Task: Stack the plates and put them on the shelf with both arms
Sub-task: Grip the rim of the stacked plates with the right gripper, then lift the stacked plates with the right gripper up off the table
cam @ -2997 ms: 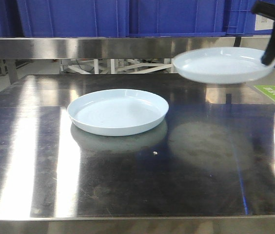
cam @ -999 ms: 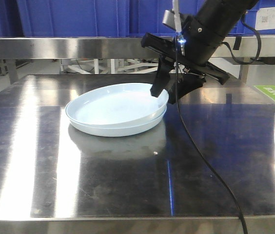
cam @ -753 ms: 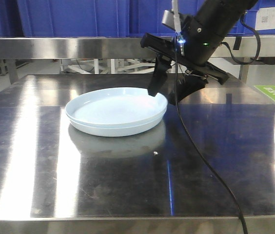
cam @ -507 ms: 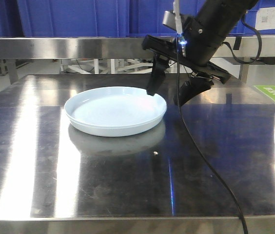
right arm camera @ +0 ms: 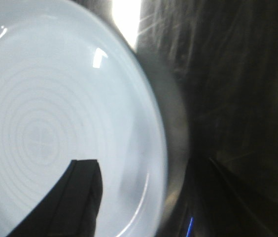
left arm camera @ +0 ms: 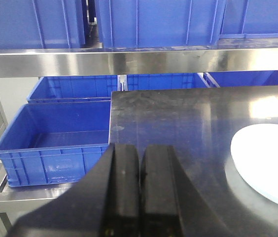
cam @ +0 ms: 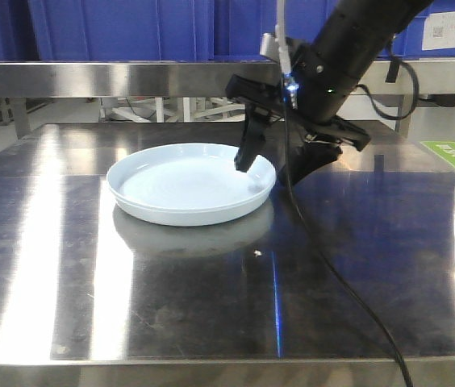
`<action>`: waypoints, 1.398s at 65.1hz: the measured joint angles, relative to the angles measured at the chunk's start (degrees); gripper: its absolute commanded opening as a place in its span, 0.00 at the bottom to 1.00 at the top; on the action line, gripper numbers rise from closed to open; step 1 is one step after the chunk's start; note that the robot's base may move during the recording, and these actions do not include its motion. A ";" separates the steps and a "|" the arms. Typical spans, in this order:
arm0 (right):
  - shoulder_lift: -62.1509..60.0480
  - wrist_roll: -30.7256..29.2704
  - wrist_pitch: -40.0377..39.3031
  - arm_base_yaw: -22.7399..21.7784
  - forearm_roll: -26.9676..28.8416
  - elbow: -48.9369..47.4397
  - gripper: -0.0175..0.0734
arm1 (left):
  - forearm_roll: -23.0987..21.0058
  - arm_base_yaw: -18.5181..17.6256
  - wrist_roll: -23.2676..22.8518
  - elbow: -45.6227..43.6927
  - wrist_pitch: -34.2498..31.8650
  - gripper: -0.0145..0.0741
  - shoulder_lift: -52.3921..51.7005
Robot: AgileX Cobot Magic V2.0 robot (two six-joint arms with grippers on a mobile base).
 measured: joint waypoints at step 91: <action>-4.73 -0.15 -4.64 0.36 -4.10 0.00 0.25 | 0.00 0.00 0.00 0.00 0.00 0.26 0.00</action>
